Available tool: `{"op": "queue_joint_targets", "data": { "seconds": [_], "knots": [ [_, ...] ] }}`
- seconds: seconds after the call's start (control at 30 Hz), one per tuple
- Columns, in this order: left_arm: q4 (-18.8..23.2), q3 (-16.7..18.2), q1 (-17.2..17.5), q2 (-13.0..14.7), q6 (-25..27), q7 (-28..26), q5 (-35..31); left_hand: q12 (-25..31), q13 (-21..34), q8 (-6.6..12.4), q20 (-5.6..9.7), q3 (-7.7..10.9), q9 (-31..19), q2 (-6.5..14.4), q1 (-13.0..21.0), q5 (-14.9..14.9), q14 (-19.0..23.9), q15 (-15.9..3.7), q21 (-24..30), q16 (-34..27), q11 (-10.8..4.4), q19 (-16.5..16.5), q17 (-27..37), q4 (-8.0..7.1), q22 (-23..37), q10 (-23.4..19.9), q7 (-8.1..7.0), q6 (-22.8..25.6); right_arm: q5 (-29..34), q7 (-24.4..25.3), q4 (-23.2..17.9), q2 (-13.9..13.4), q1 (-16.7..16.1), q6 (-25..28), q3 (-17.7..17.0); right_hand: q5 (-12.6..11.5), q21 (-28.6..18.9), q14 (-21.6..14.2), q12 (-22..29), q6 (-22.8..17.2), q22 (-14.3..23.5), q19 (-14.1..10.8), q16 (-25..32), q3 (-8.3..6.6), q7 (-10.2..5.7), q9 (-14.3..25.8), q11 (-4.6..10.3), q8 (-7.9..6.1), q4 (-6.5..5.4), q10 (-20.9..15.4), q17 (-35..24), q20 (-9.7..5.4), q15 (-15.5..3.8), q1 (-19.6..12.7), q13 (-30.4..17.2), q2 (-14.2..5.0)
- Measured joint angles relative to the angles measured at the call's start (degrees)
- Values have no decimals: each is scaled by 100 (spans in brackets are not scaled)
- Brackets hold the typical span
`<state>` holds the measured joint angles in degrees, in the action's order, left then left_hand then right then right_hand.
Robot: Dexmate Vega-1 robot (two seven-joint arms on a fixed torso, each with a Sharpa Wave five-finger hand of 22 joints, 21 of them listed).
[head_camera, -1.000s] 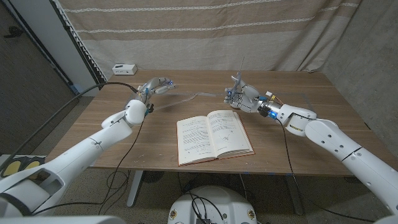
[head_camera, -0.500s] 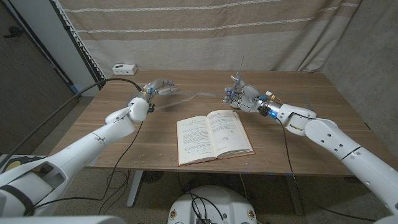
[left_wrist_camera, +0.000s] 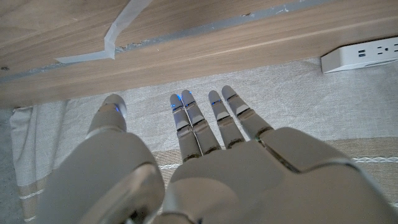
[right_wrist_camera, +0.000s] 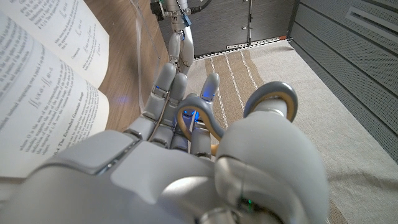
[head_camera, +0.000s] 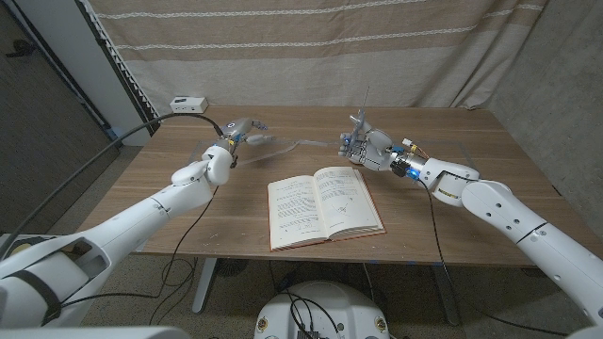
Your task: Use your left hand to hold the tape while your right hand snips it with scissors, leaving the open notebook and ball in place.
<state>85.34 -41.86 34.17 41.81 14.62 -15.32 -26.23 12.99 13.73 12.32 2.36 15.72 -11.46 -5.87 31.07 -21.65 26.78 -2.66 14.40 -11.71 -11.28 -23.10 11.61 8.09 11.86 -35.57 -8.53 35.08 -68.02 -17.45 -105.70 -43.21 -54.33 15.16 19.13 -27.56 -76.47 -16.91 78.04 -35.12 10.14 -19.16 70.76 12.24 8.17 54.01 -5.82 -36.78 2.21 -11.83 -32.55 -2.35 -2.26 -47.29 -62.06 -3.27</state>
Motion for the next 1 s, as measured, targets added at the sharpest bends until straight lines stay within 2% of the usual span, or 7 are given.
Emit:
{"op": "queue_joint_targets", "data": {
  "seconds": [0.1,0.23,0.3,0.57,0.73,0.9,1.0],
  "knots": [
    [-41,-80,-70,-28,31,1,-168,0,8,0,20,74,0,51,176,0,141,-3,24,-44,-62,-68,22,51,-15,64,-109,93,-2,7,0,-1,-1,0,-3,0,0,0,0,0,0,0,0,0,0,27,0,0,0,0,0,0,0,0,-4,0],
    [-89,-149,-133,-66,42,35,-300,0,27,0,-281,137,-15,101,328,0,169,-31,68,-45,-70,-276,27,83,-15,136,-191,176,-6,21,0,-3,-2,0,-11,0,43,-21,0,0,0,0,0,15,0,27,0,0,15,0,0,0,-20,0,0,0],
    [-126,-190,-174,-97,46,58,-346,0,27,21,-323,167,-15,142,368,0,200,0,68,-45,-70,-302,46,87,-15,136,-191,175,-7,32,0,-6,-3,0,-17,0,43,-30,0,0,0,-22,0,23,0,26,0,0,23,0,1,-22,-29,0,-11,0],
    [-267,-398,-355,-224,195,185,-649,100,81,89,-111,261,-14,168,515,0,272,-10,56,-93,-70,-154,80,99,-14,-113,-231,362,1,99,-15,-28,-7,16,-32,0,43,-30,0,0,0,-62,-22,23,0,26,0,0,23,0,-9,-1,-29,0,0,0],
    [-318,-468,-413,-258,239,242,-822,121,90,132,-80,296,-14,215,610,0,273,-10,40,-93,-82,-124,80,113,-14,-211,-211,444,9,109,-15,-30,-1,18,-34,0,87,-30,0,0,0,-61,-44,41,0,26,1,0,5,0,-9,-1,-29,0,0,0],
    [-485,-647,-559,-339,237,278,-1009,165,133,149,-81,540,-11,333,1047,0,334,-10,40,-93,-93,-125,80,186,-14,-341,-283,581,20,129,-14,-30,3,18,-42,0,87,-49,0,-41,0,-61,-43,40,1,19,1,0,6,0,-9,-1,-10,0,27,0],
    [-586,-755,-651,-384,227,299,-1103,166,158,226,-198,618,2,298,1203,25,395,-11,40,-93,-89,-242,80,170,-41,-421,-295,774,21,140,-12,-31,3,20,-47,0,91,-49,0,-41,0,-61,-66,40,1,26,1,0,6,0,-9,-1,-10,-1,14,-1]
  ]
}}
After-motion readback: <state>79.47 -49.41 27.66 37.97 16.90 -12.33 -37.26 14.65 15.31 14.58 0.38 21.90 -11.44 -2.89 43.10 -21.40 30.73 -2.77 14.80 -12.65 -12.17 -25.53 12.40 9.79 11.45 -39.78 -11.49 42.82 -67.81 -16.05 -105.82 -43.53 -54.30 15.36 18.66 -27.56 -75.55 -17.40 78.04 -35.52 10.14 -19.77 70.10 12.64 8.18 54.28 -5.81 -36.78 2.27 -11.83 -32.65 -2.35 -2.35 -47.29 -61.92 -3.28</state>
